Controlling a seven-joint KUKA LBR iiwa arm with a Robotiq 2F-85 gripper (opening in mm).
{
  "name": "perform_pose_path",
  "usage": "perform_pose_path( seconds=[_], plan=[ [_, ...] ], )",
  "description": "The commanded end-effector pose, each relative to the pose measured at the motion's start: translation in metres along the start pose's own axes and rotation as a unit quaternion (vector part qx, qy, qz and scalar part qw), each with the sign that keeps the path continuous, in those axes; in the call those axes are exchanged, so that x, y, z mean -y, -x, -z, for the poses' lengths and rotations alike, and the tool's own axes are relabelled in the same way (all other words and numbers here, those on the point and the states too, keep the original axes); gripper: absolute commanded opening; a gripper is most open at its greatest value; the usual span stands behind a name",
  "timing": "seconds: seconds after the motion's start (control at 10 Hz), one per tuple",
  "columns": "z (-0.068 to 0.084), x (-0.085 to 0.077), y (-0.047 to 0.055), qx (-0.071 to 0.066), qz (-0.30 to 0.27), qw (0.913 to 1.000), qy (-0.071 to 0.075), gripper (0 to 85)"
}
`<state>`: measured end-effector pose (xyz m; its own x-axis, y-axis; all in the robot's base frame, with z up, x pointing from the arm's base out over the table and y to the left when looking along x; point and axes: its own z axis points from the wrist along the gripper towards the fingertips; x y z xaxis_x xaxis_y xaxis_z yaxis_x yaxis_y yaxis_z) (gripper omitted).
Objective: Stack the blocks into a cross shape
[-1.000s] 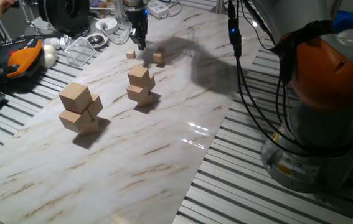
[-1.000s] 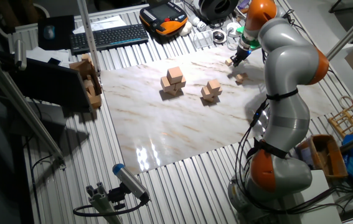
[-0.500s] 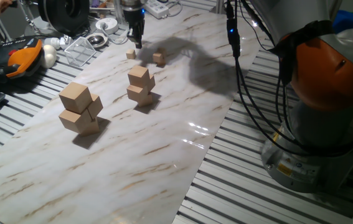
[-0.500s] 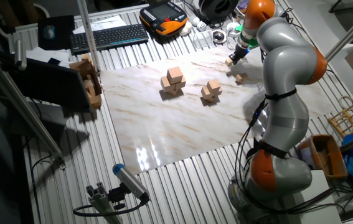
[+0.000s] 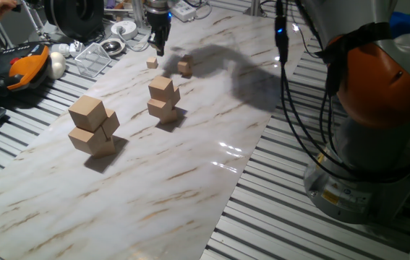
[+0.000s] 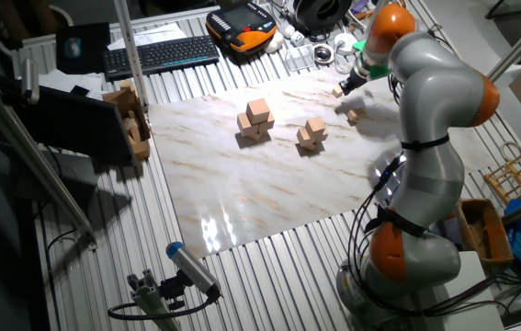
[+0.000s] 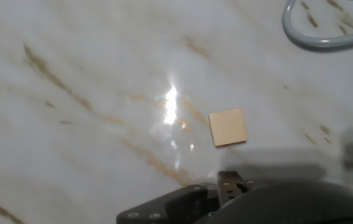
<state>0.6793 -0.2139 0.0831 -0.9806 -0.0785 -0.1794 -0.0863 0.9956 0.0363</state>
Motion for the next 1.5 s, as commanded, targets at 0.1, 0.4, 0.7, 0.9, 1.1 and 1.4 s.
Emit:
perform_pose_path(
  seconds=[0.1, 0.4, 0.7, 0.9, 1.1, 1.4],
  plan=[
    [0.0, 0.0, 0.0, 0.012, 0.033, 0.9994, -0.007, 0.0],
    [-0.002, 0.002, 0.007, -0.019, 0.049, 0.9986, 0.002, 0.0],
    [-0.011, 0.008, 0.017, -0.021, 0.048, 0.9986, 0.004, 0.0],
    [-0.011, 0.004, 0.022, -0.018, 0.051, 0.9985, 0.002, 0.0],
    [-0.014, 0.003, 0.025, -0.008, 0.042, 0.999, -0.009, 51.0],
    [-0.016, 0.004, 0.026, -0.004, 0.058, 0.9982, -0.013, 85.0]
  ],
)
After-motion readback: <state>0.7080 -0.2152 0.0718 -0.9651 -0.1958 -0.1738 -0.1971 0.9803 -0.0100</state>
